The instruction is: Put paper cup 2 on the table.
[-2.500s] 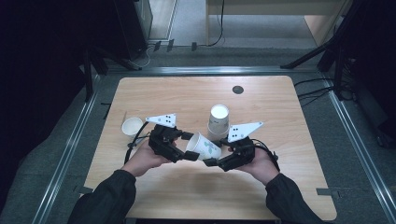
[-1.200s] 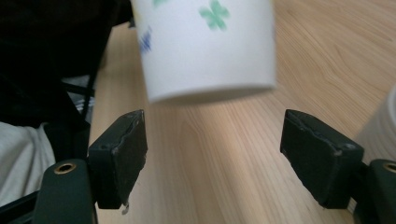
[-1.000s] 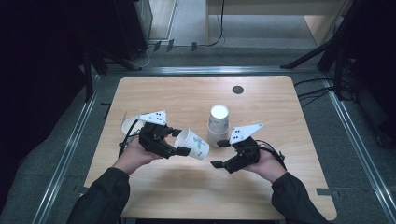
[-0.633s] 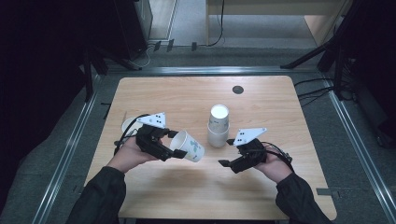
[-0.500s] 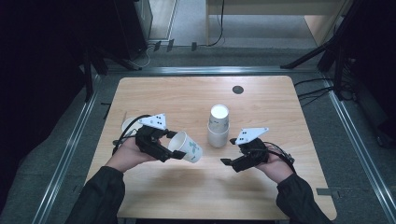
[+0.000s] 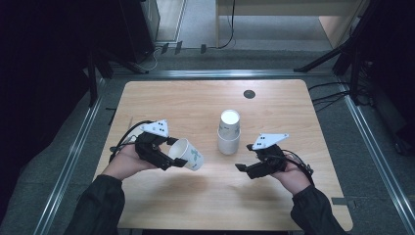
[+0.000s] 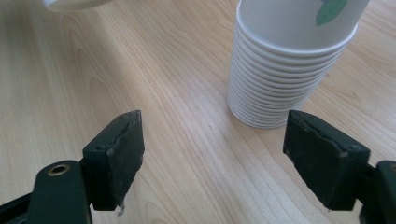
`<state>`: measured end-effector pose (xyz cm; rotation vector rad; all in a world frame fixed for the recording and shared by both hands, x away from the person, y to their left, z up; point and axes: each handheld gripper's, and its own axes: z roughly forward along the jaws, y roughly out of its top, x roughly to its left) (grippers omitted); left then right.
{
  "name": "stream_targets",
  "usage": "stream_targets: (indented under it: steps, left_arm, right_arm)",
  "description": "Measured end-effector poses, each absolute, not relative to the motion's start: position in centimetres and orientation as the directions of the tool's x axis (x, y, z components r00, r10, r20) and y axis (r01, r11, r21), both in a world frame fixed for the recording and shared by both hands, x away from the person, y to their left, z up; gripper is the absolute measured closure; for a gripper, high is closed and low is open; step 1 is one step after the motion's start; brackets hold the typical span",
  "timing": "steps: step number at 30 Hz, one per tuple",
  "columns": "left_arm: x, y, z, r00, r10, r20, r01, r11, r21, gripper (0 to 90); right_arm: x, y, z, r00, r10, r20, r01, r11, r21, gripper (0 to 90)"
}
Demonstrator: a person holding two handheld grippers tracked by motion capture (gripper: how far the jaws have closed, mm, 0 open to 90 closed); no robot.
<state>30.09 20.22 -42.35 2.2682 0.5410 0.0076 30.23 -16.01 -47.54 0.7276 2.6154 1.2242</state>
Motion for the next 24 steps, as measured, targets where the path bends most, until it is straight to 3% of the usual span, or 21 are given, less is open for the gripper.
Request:
stream_targets:
  steps: [24]
  left_arm:
    - [28.4, 26.3, -43.7, 0.861, 0.499, -0.098, 0.458, -0.676, 0.578, 22.9]
  right_arm:
    - [31.2, -16.8, -47.1, -0.857, 0.513, 0.053, 0.356, 0.514, 0.78, 19.8]
